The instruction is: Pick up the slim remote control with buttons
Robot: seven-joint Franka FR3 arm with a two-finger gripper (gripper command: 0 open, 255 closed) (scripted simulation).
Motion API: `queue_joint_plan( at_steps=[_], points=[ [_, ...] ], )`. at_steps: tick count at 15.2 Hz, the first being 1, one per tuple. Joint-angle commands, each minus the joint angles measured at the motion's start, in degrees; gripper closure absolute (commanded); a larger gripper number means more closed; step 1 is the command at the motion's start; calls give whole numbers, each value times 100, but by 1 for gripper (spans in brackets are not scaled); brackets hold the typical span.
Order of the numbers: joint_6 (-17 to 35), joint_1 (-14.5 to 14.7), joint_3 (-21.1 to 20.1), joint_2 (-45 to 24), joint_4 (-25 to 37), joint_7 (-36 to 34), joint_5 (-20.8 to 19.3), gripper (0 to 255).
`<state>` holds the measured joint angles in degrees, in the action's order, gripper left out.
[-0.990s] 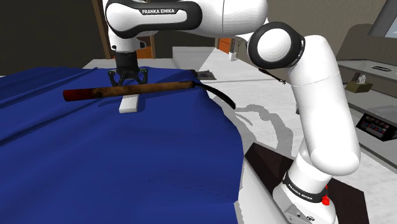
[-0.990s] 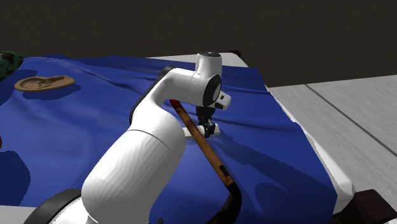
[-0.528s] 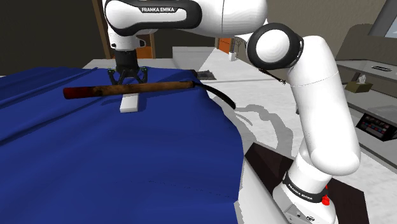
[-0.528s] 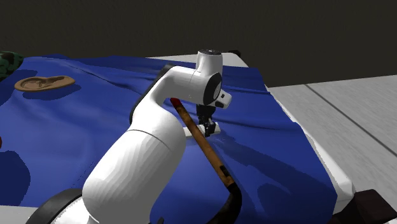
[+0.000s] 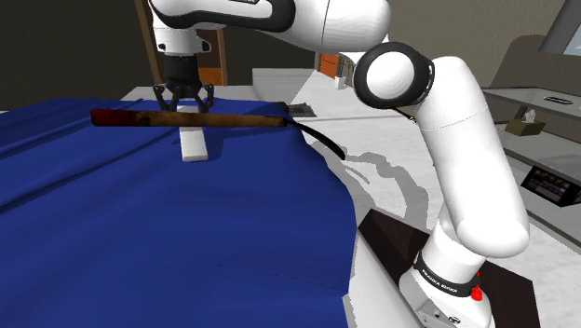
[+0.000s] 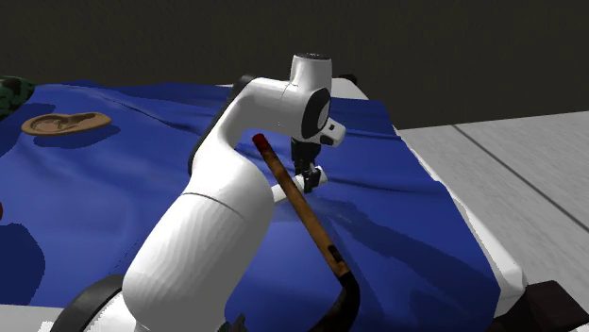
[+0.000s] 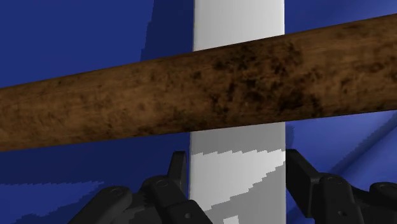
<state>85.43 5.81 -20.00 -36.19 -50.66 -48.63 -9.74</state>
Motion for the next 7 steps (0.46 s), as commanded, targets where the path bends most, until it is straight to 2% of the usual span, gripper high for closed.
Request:
queue_joint_plan(
  at_steps=[1, 4, 5, 7],
  points=[
    [-252, 67, 13, -112, 373, 12, -30, 255],
    [-762, 253, 59, -467, 1253, 45, -114, 255],
    [-1049, 379, 100, -723, 1811, 76, -167, 255],
    [-1115, 412, 117, -788, 1946, 85, -174, 255]
  ],
)
